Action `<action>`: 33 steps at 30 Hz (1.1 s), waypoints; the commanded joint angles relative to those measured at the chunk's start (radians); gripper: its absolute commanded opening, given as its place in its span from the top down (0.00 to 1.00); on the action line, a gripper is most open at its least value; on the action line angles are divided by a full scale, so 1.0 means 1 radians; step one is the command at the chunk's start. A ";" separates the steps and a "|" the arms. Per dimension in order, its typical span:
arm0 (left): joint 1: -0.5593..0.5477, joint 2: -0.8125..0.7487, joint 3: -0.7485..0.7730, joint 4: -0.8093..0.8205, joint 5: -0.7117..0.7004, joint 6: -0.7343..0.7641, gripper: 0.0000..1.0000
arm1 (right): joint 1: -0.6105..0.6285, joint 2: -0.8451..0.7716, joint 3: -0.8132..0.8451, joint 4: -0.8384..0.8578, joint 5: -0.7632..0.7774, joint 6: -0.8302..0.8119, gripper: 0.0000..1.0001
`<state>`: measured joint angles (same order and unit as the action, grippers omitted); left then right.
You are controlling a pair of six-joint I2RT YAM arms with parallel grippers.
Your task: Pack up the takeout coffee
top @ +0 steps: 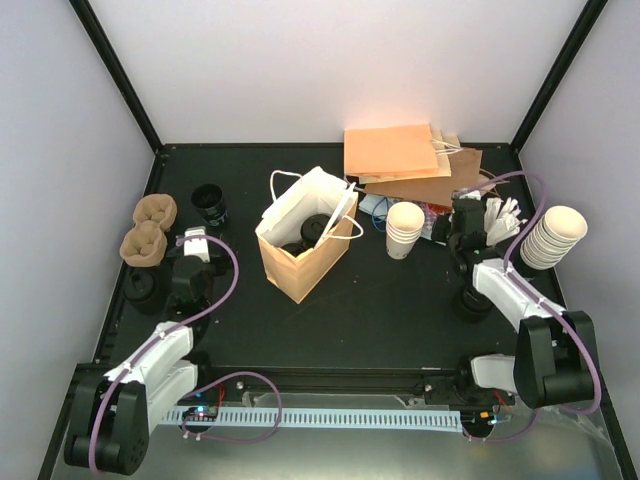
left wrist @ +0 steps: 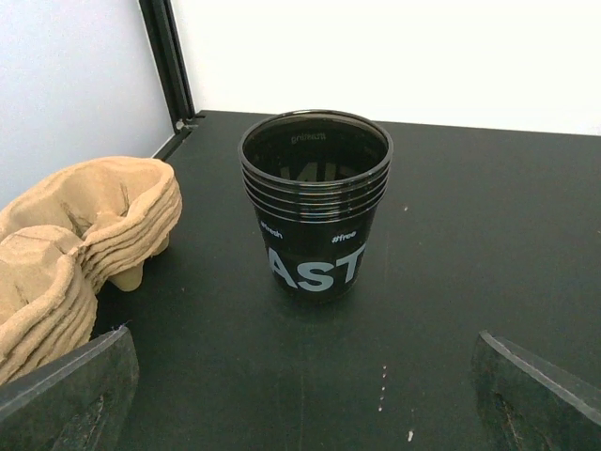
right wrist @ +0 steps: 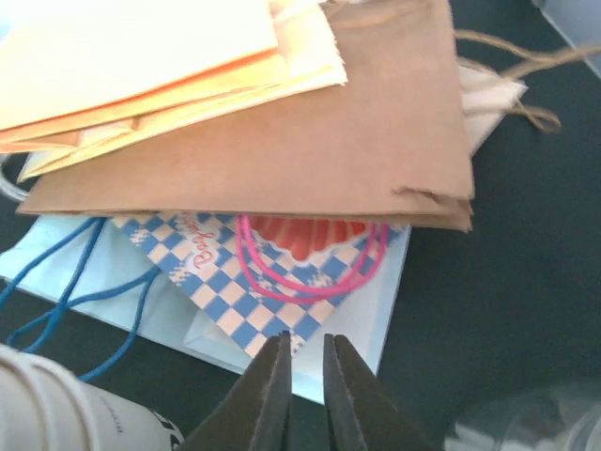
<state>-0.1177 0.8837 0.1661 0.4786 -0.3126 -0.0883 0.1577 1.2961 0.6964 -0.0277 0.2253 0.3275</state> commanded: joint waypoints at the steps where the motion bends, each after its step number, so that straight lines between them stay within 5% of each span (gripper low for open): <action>1: 0.006 0.021 0.033 0.055 0.019 0.000 0.01 | 0.005 -0.020 -0.044 0.205 -0.124 -0.236 0.69; 2: 0.007 0.028 0.033 0.062 0.020 -0.001 0.01 | 0.005 -0.014 -0.059 0.257 -0.146 -0.283 0.53; 6: 0.007 0.061 0.033 0.100 0.017 0.013 0.01 | -0.001 0.000 -0.163 0.518 -0.187 -0.394 0.33; 16: 0.006 0.204 0.085 0.212 -0.017 0.095 0.01 | -0.057 0.073 -0.265 0.752 -0.195 -0.433 0.11; 33: 0.010 0.391 0.139 0.398 0.017 0.144 0.01 | -0.135 0.082 -0.307 0.843 -0.241 -0.355 0.07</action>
<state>-0.1165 1.2655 0.2905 0.7784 -0.3134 0.0406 0.0265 1.3903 0.4019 0.7338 -0.0051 -0.0376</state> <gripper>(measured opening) 0.988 0.927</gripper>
